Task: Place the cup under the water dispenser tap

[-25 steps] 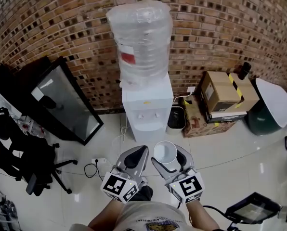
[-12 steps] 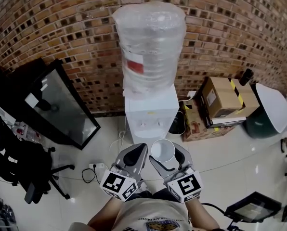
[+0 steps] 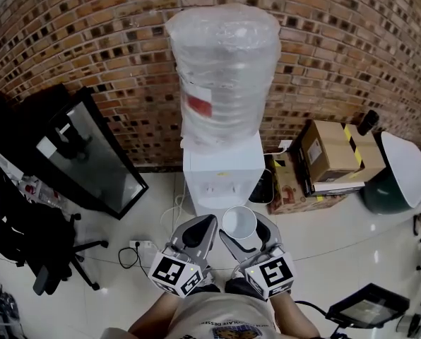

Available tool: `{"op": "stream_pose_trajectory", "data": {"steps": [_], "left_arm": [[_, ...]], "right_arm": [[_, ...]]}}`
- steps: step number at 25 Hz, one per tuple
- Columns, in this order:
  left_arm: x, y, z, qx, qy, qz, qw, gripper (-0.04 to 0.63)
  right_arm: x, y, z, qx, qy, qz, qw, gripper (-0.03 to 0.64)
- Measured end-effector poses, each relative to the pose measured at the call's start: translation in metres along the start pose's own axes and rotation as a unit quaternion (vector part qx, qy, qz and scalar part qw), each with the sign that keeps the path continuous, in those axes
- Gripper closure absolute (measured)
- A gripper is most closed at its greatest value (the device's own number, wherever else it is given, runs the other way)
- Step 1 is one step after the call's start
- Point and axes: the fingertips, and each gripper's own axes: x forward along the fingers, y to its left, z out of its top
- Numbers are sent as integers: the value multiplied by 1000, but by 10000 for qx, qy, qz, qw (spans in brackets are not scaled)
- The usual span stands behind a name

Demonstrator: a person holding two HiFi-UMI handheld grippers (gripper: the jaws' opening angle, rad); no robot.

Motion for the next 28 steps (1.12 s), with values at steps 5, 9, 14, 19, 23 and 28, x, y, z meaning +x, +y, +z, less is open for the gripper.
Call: {"op": "stream_pose_trajectory", "data": {"steps": [5,9,14,19,23,28], "left_arm": [[16,-1,-6,-19,64,163,9998,595],[28,-1,-15,33,138,200,9997,595],[37,5,-34,64,209,292,9993,595],[46,22,-66,-6,344,401,9986,595],[52,36,-89,-51,351,529,9980,595],[62,59,-116,-109,288,689,9971,595]], "right_arm": [[5,-17,-4,27,56,143,9999,295],[11,-31,-9,10,102,178,9998,295],[21,-47,-20,7,157,138,9998,295],[33,-58,-50,22,230,95,9997,295],[48,-60,-75,71,329,169,9993,295],[73,-66,-113,93,437,149,9989,295]]}}
